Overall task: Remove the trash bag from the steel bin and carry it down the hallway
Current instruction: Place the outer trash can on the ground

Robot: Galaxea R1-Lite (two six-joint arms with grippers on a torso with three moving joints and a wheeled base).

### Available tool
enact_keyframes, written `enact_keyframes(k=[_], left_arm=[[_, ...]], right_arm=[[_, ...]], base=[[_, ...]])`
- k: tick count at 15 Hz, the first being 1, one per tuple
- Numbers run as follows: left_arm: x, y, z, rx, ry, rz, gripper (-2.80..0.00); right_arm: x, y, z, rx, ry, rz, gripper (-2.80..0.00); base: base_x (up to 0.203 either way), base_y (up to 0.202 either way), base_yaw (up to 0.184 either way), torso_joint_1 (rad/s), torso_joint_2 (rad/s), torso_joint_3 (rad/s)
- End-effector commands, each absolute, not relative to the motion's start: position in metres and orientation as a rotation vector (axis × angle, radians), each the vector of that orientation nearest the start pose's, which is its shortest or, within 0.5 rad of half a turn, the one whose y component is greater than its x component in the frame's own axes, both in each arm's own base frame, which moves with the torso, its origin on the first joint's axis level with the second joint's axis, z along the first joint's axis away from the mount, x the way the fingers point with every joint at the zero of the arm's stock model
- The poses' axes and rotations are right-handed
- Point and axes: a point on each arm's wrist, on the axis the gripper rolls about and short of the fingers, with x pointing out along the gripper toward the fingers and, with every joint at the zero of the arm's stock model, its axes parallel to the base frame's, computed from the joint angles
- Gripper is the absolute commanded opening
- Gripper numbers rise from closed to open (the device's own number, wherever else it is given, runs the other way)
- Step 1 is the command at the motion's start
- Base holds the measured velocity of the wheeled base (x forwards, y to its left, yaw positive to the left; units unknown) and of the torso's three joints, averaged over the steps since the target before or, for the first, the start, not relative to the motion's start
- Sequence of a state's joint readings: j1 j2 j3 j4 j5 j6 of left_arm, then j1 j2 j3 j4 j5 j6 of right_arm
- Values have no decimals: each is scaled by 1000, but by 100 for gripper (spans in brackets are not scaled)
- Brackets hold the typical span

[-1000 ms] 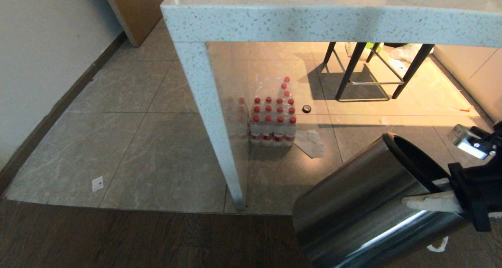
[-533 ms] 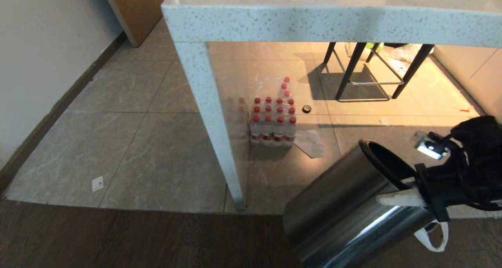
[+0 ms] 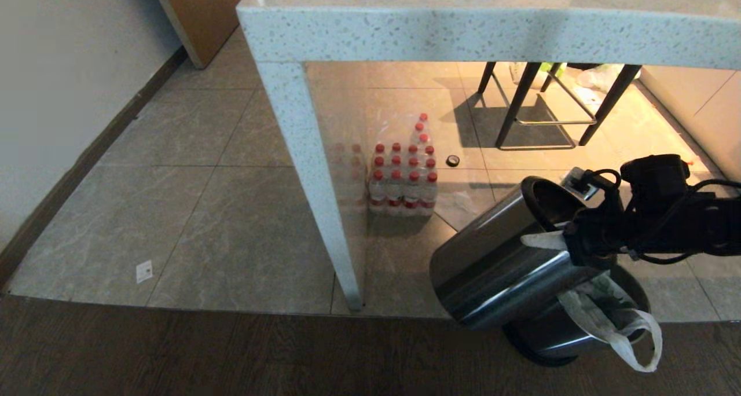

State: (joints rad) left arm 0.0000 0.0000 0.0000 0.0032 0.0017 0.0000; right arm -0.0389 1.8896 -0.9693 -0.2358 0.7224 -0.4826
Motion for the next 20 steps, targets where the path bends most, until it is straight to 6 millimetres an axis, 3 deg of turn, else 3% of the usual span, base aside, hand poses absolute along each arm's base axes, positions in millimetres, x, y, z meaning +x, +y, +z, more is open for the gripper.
enact_keyframes(k=[1,6,10,20], left_arm=[[-23,0,75,0,5,2,-280],[-23,0,75,0,5,2,-280],[-23,0,75,0,5,2,-280],[-23,0,75,0,5,2,-280]], right_arm=[[345,2,114,-177,502,798,-280],[374,-1,82,-249,447,697,-280],[391,2,70,-243,450,662,-280],[440,45,40,-348,303,654,-280]], base=[[0,0,0,0,0,0],[0,0,0,0,0,0],[0,0,0,0,0,0],[0,0,0,0,0,0]])
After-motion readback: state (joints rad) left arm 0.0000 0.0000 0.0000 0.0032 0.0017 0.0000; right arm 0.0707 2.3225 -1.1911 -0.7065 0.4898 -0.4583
